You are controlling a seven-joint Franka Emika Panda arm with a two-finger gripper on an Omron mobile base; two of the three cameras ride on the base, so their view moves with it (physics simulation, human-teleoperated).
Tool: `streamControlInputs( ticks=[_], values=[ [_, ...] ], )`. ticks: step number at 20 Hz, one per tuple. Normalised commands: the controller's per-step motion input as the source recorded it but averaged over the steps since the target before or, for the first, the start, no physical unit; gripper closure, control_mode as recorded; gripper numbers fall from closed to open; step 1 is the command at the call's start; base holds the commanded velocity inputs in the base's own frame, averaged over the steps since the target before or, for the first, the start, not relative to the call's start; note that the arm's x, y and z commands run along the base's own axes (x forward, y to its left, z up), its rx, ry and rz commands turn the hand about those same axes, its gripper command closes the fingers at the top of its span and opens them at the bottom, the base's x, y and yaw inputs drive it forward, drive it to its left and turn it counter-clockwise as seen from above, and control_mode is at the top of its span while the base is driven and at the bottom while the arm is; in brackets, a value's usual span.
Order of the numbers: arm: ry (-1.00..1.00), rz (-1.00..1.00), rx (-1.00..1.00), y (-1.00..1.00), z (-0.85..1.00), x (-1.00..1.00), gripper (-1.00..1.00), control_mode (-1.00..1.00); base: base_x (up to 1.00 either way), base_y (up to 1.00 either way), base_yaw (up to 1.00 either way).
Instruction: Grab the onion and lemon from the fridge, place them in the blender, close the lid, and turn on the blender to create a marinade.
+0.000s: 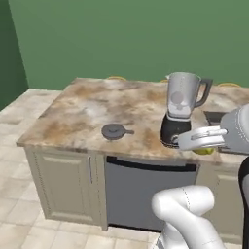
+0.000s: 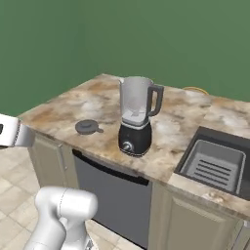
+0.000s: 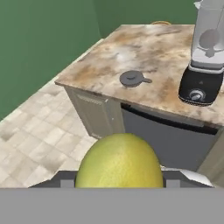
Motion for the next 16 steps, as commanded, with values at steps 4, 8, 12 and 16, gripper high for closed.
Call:
streamControlInputs(
  ticks=[4,8,12,16],
  values=[
    [0.00,0.00,0.00,0.00,0.00,0.00,1.00,1.00,0.64,0.44,-0.57],
    [0.00,0.00,0.00,0.00,0.00,0.00,1.00,1.00,0.47,0.21,-0.23],
    [0.00,0.00,0.00,0.00,0.00,0.00,1.00,1.00,0.43,0.24,-0.26],
    [0.00,0.00,0.00,0.00,0.00,0.00,1.00,1.00,0.05,0.01,-0.42]
  ],
)
